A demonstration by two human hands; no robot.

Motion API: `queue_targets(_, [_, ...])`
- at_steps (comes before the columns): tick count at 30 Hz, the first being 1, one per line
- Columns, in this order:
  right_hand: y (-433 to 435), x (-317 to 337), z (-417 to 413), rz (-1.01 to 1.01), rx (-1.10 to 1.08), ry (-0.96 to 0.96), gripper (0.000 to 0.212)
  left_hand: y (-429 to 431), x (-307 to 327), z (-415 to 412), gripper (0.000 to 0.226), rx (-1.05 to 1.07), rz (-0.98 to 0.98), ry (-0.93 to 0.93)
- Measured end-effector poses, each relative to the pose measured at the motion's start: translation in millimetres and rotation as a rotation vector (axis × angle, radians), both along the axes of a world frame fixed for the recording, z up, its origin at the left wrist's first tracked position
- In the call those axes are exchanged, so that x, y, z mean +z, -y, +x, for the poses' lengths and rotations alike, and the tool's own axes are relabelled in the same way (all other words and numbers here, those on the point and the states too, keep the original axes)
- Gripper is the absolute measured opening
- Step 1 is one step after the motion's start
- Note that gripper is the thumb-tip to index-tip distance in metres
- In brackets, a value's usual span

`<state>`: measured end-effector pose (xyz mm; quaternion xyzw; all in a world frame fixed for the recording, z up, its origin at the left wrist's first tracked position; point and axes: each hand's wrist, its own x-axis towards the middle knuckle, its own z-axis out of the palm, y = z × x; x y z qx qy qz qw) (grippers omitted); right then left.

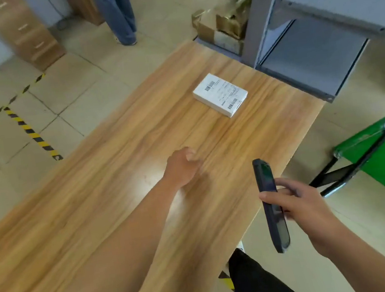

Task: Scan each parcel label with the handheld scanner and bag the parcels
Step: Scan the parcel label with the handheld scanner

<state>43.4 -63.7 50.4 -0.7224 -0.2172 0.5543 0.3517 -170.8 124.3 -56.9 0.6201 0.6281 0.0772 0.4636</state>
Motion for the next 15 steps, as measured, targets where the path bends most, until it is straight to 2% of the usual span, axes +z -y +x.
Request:
queue_targets(2, [-4,-3,26,-0.003,-0.045,-0.001,0.036,-39,-4,45,0.052,-0.128,0.076,-0.083])
queue_targets(5, [-9,-8,56,-0.015,-0.100,0.012,0.046,-91,-3,101,0.060,-0.330,0.230,-0.238])
queue_targets(10, [-14,-22,86,-0.015,-0.164,0.021,0.026,-153,3,154,0.096,-0.624,0.378,-0.600])
queue_targets(13, [-15,-28,95,-0.032,-0.170,0.023,0.036,-177,3,173,0.104,-0.765,0.430,-0.758])
queue_targets(15, [-15,-32,99,-0.045,-0.165,0.027,0.056,-188,2,180,0.104,-0.799,0.424,-0.794])
